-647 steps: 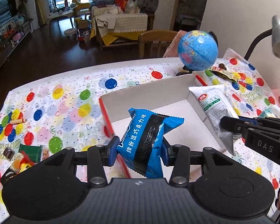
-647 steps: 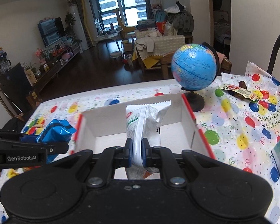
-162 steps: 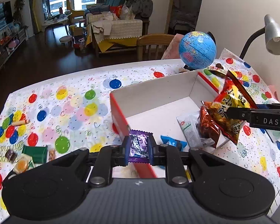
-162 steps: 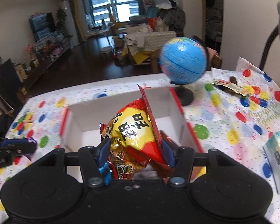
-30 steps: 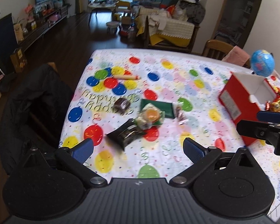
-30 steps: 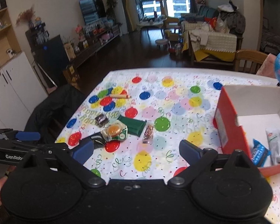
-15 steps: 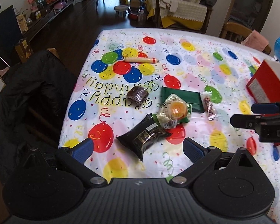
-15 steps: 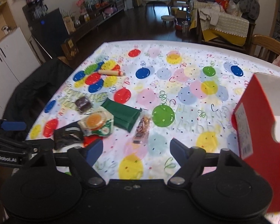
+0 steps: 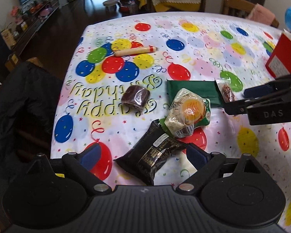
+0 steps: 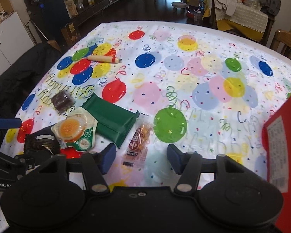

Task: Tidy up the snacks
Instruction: 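Grasp the black packet with left tool while right tool grasps clear-wrapped brown candy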

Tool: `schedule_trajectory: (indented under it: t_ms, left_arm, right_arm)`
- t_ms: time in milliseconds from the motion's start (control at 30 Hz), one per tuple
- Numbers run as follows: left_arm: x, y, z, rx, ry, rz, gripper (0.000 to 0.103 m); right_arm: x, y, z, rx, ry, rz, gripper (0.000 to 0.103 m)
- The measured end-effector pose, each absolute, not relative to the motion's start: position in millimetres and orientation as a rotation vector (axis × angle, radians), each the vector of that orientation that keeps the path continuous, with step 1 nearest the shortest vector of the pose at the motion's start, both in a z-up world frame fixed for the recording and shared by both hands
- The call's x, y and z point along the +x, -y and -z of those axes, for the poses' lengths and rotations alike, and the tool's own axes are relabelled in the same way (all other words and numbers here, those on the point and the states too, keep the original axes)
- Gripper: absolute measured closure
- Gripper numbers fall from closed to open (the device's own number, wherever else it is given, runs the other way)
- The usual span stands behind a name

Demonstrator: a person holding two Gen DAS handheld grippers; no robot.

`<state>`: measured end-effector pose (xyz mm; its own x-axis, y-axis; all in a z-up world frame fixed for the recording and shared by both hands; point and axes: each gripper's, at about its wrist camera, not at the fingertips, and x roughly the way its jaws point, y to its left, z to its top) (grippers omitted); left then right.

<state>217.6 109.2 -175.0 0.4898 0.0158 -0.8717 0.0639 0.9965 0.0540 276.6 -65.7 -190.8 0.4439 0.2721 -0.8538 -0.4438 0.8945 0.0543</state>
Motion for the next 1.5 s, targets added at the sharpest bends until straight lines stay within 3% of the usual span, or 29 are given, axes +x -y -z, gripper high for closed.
schedule_trajectory:
  t_ms: [100,233,333,467,533,667,1000,1500]
  left_arm:
    - [221,-107,180,0.11,-1.061,0.032,0.01]
    - [224,-105,187,0.128,-1.077,0.032,0.021]
    - [223,-106,187,0.124,-1.068,0.033,0.023]
    - [222,-103,184,0.109,-1.064,0.044,0.047]
    - [221,-101,183,0.11,-1.064,0.039,0.05]
    - [219,-104,182,0.076,-1.078,0.014,0.058]
    - [206,-111,176,0.021,-1.101,-0.039,0.066]
    - [165,-114,135,-0.08,-1.054,-0.016,0.066]
  right_arm:
    - [277,61,194,-0.217,-1.004,-0.451,0.046]
    - [277,55,195,-0.253,-0.993,-0.444,0.048]
    - [272,50,197,-0.313,-0.967,-0.431,0.055]
    - [271,50,195,-0.297,-0.962,-0.428,0.074]
    - [271,52,195,-0.284,-0.961,-0.419,0.081]
    - [268,58,194,-0.258,-0.963,-0.398,0.082]
    - [247,77,183,-0.171,-0.971,-0.365,0.083]
    - [193,95,124,-0.089,-0.903,-0.386,0.083]
